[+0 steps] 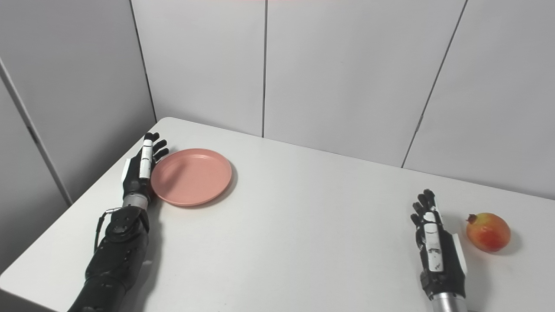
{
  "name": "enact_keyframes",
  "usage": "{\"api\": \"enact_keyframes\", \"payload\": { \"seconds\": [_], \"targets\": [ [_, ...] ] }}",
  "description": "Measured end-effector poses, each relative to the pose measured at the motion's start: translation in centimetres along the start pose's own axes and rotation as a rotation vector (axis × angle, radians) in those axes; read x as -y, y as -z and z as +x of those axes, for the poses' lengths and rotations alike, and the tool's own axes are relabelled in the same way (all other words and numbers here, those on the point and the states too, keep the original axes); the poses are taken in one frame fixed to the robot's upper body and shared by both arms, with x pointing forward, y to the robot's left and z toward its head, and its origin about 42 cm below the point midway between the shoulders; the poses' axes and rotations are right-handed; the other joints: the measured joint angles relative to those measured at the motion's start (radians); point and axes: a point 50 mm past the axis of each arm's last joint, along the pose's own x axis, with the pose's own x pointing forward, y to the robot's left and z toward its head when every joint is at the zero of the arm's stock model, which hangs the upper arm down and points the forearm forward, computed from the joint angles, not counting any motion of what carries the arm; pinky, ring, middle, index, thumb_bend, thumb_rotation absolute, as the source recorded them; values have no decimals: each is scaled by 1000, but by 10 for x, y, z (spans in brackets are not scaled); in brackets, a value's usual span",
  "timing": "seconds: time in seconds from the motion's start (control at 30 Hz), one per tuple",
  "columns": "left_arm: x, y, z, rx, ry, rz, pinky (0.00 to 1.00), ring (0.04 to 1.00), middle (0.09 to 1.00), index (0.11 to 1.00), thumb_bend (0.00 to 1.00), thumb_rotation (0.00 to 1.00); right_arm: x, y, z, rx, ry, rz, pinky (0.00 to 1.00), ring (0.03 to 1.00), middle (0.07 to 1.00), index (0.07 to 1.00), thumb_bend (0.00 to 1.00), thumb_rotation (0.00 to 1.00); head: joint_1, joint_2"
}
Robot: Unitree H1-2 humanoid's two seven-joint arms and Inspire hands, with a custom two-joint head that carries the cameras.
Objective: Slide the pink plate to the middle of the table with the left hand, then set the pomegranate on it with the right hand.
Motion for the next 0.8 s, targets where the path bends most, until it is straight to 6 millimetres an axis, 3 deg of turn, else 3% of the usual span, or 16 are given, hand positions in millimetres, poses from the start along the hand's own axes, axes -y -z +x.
{"api": "enact_keyframes", "payload": {
  "seconds": [0.2,0.43,0.8],
  "targets": [
    [17,0,-3,4,60,-1,897,902,897,891,627,1000,0,0,0,1,0,2,1000,1000,1000,1000,550,966,-2,2],
    [44,-5,-10,2,120,-31,872,895,902,899,620,1000,0,0,0,1,-1,1,1000,1000,1000,1000,547,973,-2,2],
    [82,-1,-24,-43,225,-64,929,940,941,942,628,1000,0,0,0,0,-1,1,1000,1000,1000,1000,567,964,-11,3]
  ]
}}
